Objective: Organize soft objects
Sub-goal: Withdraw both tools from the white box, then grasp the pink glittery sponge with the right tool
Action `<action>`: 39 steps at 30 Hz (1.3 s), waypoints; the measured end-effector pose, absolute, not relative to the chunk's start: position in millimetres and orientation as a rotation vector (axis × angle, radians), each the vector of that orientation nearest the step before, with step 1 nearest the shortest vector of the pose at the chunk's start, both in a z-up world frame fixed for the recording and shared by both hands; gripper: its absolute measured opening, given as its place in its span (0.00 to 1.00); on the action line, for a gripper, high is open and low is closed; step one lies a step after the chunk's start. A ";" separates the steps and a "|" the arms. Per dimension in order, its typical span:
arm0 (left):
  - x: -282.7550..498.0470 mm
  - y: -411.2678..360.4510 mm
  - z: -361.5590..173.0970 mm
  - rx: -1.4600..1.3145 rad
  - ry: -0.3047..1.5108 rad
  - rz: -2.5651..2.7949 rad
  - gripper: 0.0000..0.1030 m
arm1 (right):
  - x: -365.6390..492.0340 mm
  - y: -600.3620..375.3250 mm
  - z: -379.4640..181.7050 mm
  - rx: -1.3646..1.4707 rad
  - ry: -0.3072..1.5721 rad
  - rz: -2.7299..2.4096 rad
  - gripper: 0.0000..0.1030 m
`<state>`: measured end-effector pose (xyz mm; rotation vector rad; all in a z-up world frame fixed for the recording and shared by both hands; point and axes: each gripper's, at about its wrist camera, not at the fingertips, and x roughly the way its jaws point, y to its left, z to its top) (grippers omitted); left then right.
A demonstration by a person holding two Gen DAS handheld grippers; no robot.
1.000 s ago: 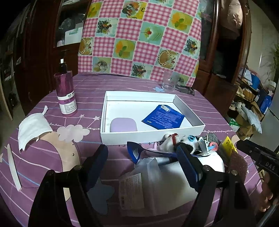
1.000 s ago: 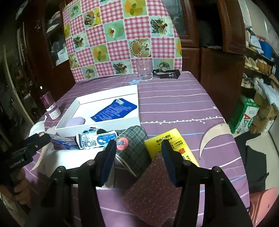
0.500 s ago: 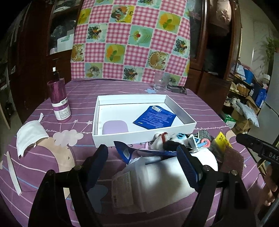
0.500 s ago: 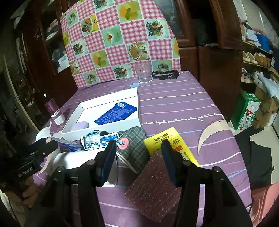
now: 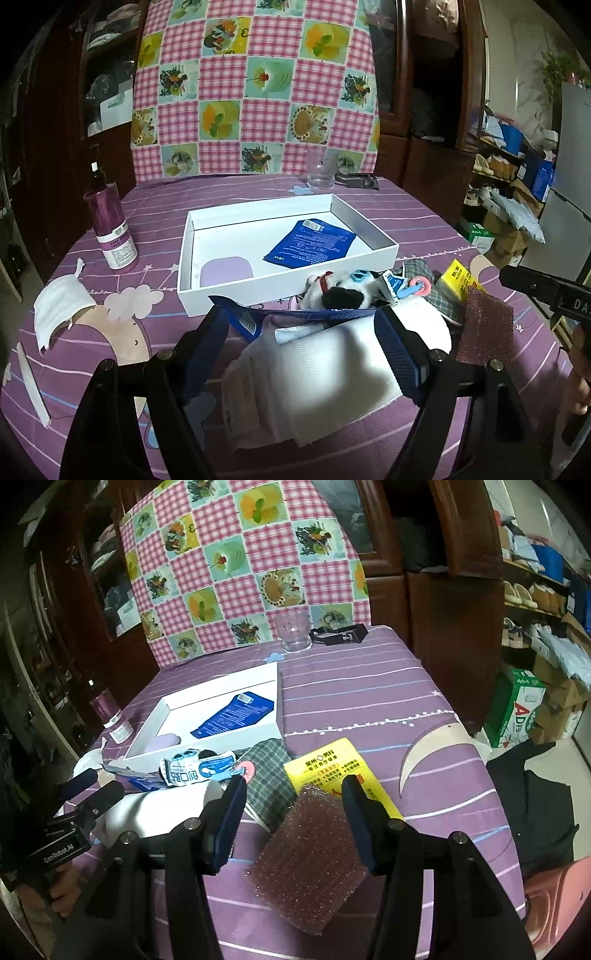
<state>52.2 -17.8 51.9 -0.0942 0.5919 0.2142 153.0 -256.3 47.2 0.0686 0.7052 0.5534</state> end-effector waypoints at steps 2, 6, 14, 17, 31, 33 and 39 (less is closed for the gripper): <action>52.0 -17.7 51.9 -0.095 0.593 0.215 0.79 | 153.7 -258.9 46.5 0.071 0.707 0.549 0.53; 53.3 -18.2 51.1 -0.097 0.602 0.207 0.79 | 157.9 -268.5 45.3 0.107 0.716 0.539 0.54; 57.9 -22.4 44.2 -0.105 0.649 0.162 0.79 | 162.8 -270.2 35.2 0.100 0.778 0.493 0.60; 59.5 -22.2 42.1 -0.101 0.658 0.172 0.79 | 165.1 -272.3 31.1 0.096 0.804 0.451 0.60; 62.5 -23.1 37.9 -0.096 0.680 0.174 0.79 | 179.9 -271.3 -2.9 0.141 1.069 0.465 0.60; 62.9 -23.0 37.4 -0.097 0.681 0.175 0.79 | 182.7 -270.1 -9.6 0.156 1.110 0.473 0.59; 63.2 -22.4 36.8 -0.098 0.682 0.177 0.79 | 179.8 -268.4 -11.5 0.176 1.109 0.503 0.42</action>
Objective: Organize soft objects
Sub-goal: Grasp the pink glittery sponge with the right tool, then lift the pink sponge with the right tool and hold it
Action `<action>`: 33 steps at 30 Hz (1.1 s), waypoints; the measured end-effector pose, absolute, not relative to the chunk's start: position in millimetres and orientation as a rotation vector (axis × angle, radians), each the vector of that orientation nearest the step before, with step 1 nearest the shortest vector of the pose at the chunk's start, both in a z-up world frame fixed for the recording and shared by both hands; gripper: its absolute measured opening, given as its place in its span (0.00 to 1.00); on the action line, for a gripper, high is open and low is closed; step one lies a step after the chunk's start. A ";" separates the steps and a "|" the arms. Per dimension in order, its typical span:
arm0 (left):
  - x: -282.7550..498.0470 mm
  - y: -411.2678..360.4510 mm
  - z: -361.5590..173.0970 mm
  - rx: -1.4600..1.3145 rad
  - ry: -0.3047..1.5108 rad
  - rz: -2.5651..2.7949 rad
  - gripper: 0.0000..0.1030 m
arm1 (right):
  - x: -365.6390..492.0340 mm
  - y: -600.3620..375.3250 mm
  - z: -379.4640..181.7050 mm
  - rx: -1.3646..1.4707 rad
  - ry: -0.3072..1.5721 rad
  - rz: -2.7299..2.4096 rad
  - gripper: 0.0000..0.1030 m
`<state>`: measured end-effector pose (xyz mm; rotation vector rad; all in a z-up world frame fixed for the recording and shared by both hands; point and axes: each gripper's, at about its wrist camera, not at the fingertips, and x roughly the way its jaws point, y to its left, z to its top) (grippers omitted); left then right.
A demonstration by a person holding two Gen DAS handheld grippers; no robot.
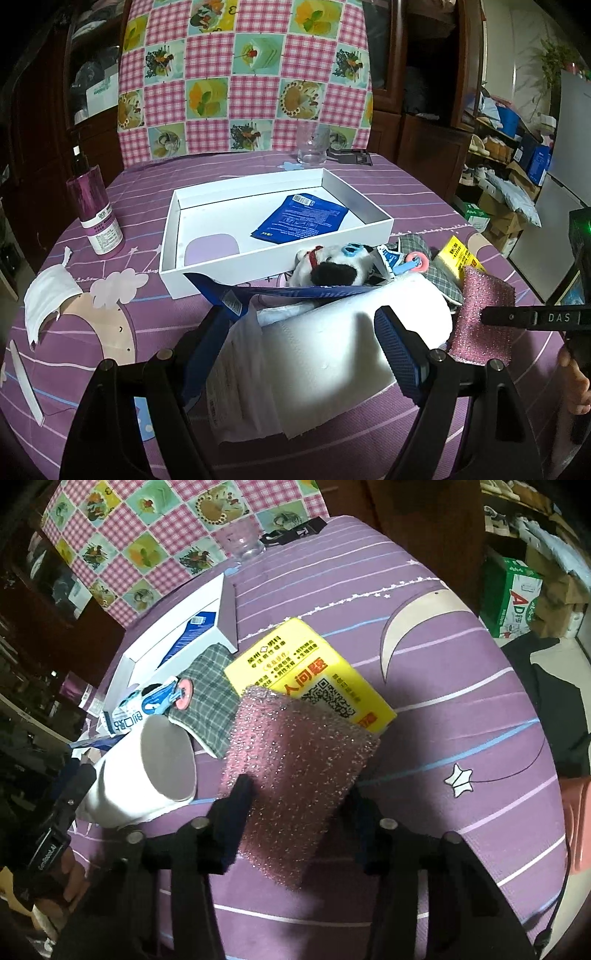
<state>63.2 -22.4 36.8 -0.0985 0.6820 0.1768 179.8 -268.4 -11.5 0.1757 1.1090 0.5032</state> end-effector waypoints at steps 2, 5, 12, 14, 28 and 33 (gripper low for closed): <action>63.8 -21.9 35.5 -0.100 0.685 0.179 0.79 | 178.1 -267.4 -9.7 0.160 1.095 0.505 0.37; 63.6 -21.3 34.4 -0.102 0.686 0.182 0.79 | 175.7 -265.9 -5.7 0.132 1.072 0.507 0.30; 64.6 -19.6 33.4 -0.106 0.700 0.197 0.79 | 171.2 -270.8 9.4 0.165 0.987 0.551 0.20; 64.1 -19.0 33.8 -0.108 0.699 0.202 0.79 | 169.7 -272.4 14.0 0.182 0.961 0.568 0.19; 64.6 -5.4 33.5 -0.154 0.735 0.251 0.79 | 153.2 -271.3 35.2 0.215 0.808 0.662 0.18; 64.6 4.4 32.6 -0.192 0.750 0.268 0.79 | 152.4 -272.9 34.9 0.230 0.798 0.667 0.18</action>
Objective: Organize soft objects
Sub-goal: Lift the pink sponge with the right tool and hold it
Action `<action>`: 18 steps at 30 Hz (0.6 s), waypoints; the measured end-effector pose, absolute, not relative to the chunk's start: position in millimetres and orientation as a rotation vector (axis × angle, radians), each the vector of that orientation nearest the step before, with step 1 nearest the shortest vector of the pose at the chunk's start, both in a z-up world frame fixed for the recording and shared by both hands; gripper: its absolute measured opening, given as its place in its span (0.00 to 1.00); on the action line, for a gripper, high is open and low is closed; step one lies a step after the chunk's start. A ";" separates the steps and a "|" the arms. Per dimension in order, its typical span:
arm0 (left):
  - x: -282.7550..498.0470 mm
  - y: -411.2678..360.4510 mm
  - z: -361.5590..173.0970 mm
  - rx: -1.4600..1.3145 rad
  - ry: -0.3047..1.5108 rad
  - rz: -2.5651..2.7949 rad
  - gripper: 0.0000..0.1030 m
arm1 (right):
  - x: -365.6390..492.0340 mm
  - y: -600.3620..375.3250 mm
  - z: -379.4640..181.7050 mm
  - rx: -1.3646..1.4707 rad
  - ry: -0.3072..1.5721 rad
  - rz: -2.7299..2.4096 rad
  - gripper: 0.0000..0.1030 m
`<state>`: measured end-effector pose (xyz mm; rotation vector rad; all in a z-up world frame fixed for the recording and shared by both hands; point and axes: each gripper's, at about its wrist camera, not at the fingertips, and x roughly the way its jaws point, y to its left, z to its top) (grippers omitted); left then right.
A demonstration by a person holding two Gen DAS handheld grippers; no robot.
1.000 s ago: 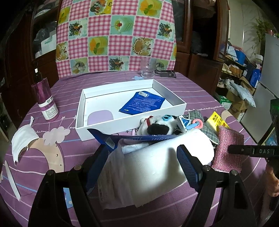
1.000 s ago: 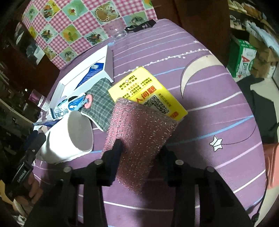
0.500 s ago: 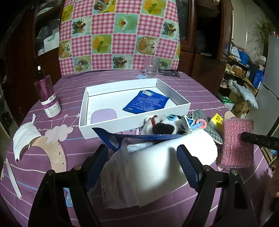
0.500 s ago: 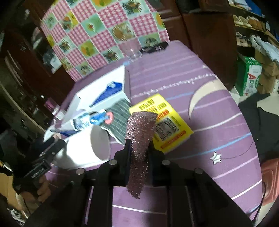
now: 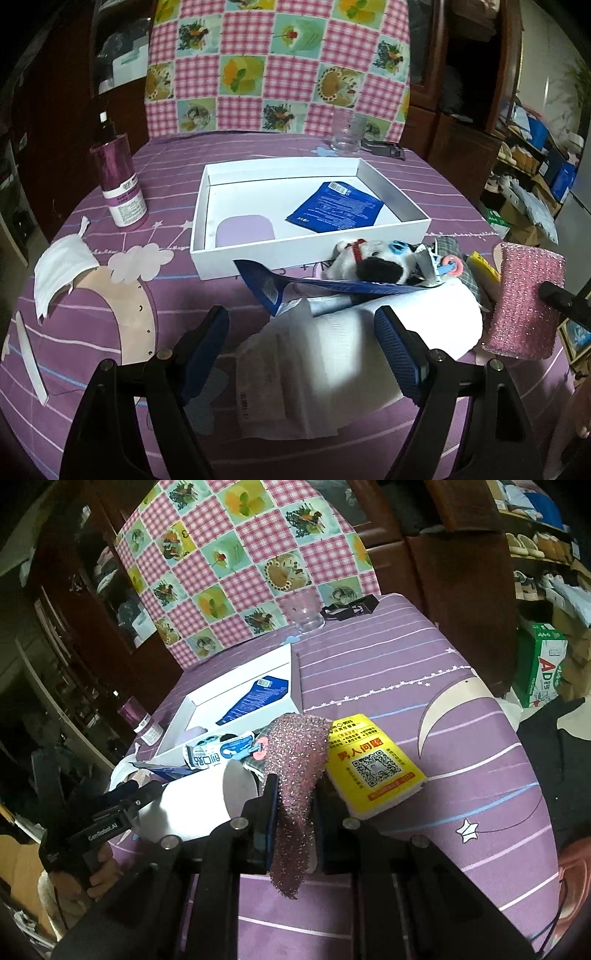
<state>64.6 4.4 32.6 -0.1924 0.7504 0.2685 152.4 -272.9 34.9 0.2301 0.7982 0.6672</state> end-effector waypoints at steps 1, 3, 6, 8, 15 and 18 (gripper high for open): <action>64.7 5.7 32.4 -0.199 0.753 0.268 0.79 | 152.2 -273.4 34.8 0.234 0.795 0.669 0.18; 64.4 6.9 32.2 -0.206 0.756 0.266 0.79 | 152.3 -275.2 35.2 0.250 0.787 0.674 0.18; 63.0 8.9 33.5 -0.214 0.754 0.264 0.79 | 151.1 -276.9 36.0 0.271 0.769 0.682 0.18; 61.4 12.3 35.6 -0.227 0.744 0.267 0.79 | 150.7 -277.7 36.5 0.278 0.757 0.680 0.18; 58.8 14.0 40.4 -0.238 0.712 0.247 0.79 | 150.7 -280.7 37.2 0.302 0.738 0.672 0.18; 57.9 13.3 42.7 -0.243 0.699 0.231 0.79 | 150.4 -280.7 37.2 0.303 0.737 0.675 0.18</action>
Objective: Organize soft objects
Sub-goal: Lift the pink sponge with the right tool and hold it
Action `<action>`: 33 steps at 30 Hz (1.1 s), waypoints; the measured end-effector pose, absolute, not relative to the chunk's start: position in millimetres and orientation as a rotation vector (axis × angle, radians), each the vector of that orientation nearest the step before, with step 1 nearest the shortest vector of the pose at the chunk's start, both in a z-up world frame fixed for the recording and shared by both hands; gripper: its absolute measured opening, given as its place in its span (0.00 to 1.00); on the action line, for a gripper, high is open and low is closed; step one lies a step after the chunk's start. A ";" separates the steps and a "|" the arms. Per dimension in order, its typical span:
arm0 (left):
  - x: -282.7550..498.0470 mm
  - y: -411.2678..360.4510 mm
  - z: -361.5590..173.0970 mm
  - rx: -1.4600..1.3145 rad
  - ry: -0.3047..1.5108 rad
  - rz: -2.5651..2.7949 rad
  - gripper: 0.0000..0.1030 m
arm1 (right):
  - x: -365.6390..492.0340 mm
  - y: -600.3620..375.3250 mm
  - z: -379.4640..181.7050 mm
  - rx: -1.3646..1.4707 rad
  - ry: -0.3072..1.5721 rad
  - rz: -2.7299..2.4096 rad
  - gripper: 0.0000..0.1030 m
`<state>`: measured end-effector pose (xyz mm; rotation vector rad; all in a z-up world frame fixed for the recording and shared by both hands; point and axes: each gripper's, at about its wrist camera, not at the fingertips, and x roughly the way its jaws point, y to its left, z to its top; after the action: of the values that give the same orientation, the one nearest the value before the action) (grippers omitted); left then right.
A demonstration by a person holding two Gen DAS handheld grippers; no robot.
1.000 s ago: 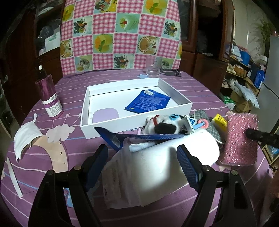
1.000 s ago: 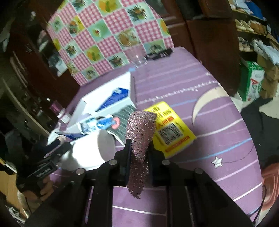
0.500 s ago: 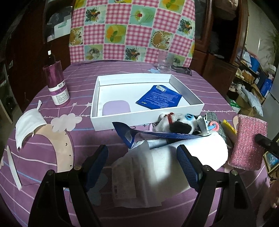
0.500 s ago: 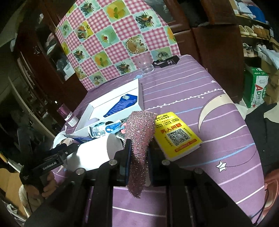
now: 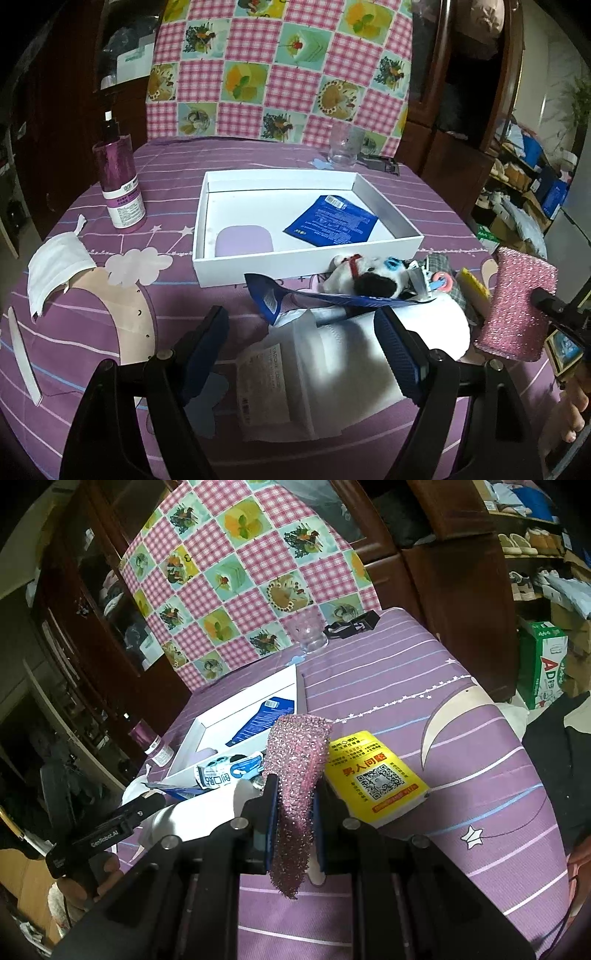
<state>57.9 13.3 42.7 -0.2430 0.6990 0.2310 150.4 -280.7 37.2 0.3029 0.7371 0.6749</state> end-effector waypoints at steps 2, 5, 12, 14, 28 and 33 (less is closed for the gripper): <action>55.9 15.5 44.6 -0.252 0.690 0.228 0.79 | 149.9 -280.4 37.2 0.303 0.738 0.672 0.18; 49.6 21.6 50.7 -0.268 0.666 0.242 0.79 | 148.8 -279.3 36.9 0.297 0.741 0.669 0.18; 21.8 29.7 59.1 -0.271 0.605 0.287 0.79 | 148.0 -276.3 36.9 0.287 0.747 0.690 0.18; 12.1 25.4 57.0 -0.252 0.596 0.270 0.79 | 146.1 -276.2 38.1 0.285 0.741 0.698 0.18; -35.6 -2.7 28.6 -0.105 0.624 0.237 0.79 | 141.1 -273.4 41.2 0.271 0.726 0.725 0.18; -24.8 -6.4 14.5 -0.063 0.709 0.253 0.79 | 141.2 -273.0 41.1 0.268 0.728 0.722 0.18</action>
<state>-24.8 -6.4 14.5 -0.0628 0.7094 0.2532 141.2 -273.0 41.1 0.2684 0.7277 0.7220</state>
